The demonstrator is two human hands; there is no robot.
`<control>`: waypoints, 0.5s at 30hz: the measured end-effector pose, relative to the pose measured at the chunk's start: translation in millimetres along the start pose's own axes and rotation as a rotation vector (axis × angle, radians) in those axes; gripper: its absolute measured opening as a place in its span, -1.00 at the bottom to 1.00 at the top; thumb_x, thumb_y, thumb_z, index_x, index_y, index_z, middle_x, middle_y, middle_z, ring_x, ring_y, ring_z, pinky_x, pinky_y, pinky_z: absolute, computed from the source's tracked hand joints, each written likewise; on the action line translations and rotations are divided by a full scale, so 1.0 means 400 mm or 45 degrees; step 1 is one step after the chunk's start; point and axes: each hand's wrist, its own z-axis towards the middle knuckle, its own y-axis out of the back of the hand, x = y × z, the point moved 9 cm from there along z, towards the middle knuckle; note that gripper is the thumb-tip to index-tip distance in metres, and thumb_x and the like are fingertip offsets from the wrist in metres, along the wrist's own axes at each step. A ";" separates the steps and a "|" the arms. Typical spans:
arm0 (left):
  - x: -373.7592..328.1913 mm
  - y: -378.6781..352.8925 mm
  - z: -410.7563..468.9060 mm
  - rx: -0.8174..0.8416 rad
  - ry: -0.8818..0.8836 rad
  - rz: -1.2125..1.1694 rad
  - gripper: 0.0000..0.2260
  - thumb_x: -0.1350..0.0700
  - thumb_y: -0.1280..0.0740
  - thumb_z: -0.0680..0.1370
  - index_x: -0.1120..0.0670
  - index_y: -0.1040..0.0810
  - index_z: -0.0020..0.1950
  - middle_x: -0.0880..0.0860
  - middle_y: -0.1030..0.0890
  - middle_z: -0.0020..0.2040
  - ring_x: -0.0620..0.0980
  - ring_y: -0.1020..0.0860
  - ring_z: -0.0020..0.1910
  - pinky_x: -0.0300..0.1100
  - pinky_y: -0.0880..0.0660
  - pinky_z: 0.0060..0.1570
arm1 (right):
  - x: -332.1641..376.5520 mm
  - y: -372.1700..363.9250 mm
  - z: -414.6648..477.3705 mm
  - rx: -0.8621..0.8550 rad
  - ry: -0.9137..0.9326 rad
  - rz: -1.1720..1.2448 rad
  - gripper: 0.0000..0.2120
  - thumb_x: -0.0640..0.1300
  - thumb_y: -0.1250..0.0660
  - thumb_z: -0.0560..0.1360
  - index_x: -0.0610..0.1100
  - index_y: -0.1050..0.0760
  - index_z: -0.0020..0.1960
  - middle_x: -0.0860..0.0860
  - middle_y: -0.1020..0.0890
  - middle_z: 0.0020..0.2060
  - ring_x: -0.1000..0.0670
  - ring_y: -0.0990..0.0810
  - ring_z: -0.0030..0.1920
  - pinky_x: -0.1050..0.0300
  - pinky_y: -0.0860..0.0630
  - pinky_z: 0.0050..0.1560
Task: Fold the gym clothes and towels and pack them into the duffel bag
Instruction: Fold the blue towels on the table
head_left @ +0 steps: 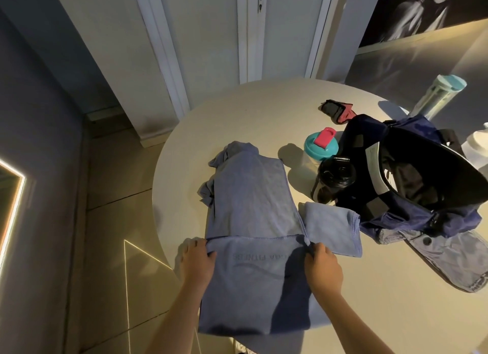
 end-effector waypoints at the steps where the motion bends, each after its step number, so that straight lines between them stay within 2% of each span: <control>1: -0.001 0.000 0.003 -0.001 0.000 0.010 -0.74 0.04 -0.28 0.56 0.12 -0.51 0.20 0.08 -0.53 0.13 0.05 -0.45 0.17 -0.16 -0.39 0.09 | -0.003 0.001 0.002 -0.012 -0.004 -0.013 -0.79 -0.12 -0.10 0.60 -0.21 -0.43 0.09 -0.15 -0.55 0.05 -0.21 -0.50 0.04 -0.05 -0.46 -0.08; 5: -0.006 0.002 0.014 -0.020 -0.018 0.084 -0.60 0.04 -0.36 0.51 0.13 -0.42 0.30 0.11 -0.48 0.20 0.09 -0.42 0.21 -0.09 -0.38 0.15 | -0.012 0.030 0.002 -0.132 -0.005 0.045 -0.77 -0.14 -0.12 0.61 -0.22 -0.48 0.12 -0.16 -0.53 0.04 -0.23 -0.51 -0.01 0.00 -0.41 -0.16; 7: -0.024 0.017 0.024 -0.075 -0.057 0.023 -0.58 0.05 -0.37 0.52 0.18 -0.42 0.31 0.15 -0.48 0.20 0.14 -0.43 0.21 -0.04 -0.40 0.13 | 0.022 0.062 -0.001 -0.240 0.109 0.186 -0.84 -0.21 -0.24 0.56 -0.23 -0.54 0.06 -0.17 -0.54 -0.06 -0.24 -0.52 -0.10 0.02 -0.42 -0.24; 10: -0.060 0.039 0.066 -0.134 -0.140 -0.072 -0.65 0.12 -0.35 0.53 0.22 -0.47 0.27 0.19 -0.52 0.18 0.18 -0.47 0.15 -0.02 -0.43 0.06 | 0.121 0.096 0.021 -0.296 0.364 0.177 -0.93 -0.26 -0.34 0.49 -0.23 -0.58 -0.07 -0.15 -0.55 -0.18 -0.20 -0.53 -0.18 0.06 -0.43 -0.29; 12: -0.084 0.042 0.120 -0.105 -0.179 -0.088 -0.70 0.13 -0.30 0.56 0.19 -0.48 0.27 0.18 -0.51 0.20 0.16 -0.45 0.16 -0.02 -0.41 0.07 | 0.183 0.094 0.066 -0.206 0.430 0.098 -0.86 -0.20 -0.26 0.55 -0.20 -0.59 -0.03 -0.12 -0.56 -0.12 -0.15 -0.52 -0.12 0.13 -0.40 -0.22; 15: -0.123 0.047 0.214 -0.072 -0.217 -0.104 -0.72 0.15 -0.21 0.59 0.13 -0.46 0.30 0.14 -0.49 0.23 0.14 -0.42 0.19 -0.03 -0.37 0.11 | 0.251 0.076 0.152 -0.055 0.460 0.002 -0.76 -0.12 -0.13 0.61 -0.13 -0.53 0.16 -0.08 -0.54 0.09 -0.09 -0.48 0.07 0.16 -0.41 -0.05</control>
